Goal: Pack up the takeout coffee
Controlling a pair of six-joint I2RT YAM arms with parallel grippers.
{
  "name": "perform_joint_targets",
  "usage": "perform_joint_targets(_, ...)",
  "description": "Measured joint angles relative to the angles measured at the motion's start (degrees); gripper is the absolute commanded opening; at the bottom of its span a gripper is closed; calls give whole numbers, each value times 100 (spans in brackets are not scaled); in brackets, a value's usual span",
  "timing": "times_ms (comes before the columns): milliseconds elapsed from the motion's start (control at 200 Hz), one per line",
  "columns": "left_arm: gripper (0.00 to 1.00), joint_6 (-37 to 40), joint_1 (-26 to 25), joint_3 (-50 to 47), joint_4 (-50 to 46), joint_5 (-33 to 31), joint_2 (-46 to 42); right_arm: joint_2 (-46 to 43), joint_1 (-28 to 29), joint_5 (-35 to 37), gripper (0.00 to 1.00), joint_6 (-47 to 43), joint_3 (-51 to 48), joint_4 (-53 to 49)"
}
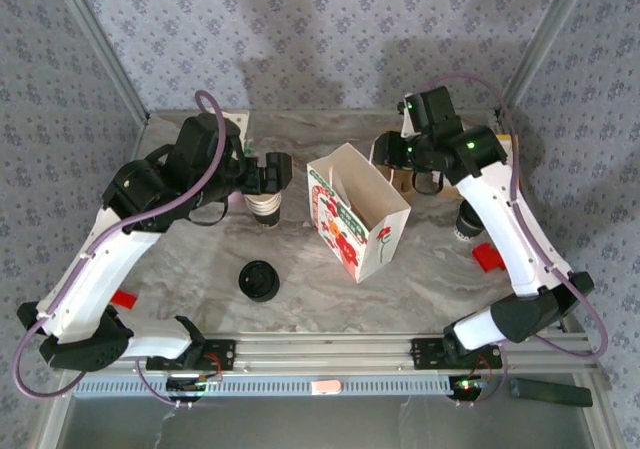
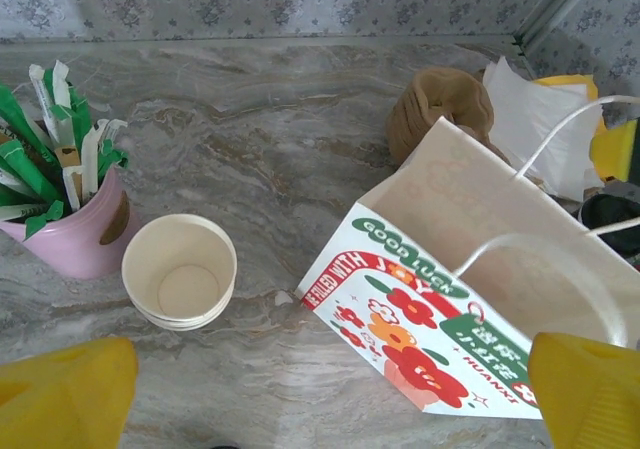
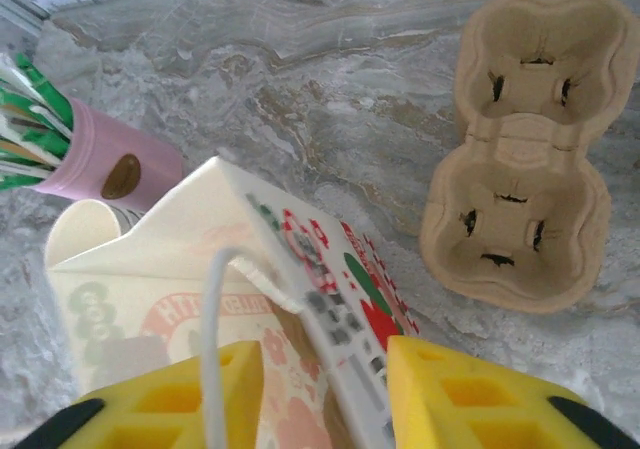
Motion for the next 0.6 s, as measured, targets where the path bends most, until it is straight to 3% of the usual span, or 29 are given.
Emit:
perform_joint_targets(225,100,-118,-2,566,-313,275,339,-133,28,-179,56,-470,363,-463)
perform_joint_targets(605,100,-258,0,981,-846,664,678,-841,417,-339,53,-997,-592,-870)
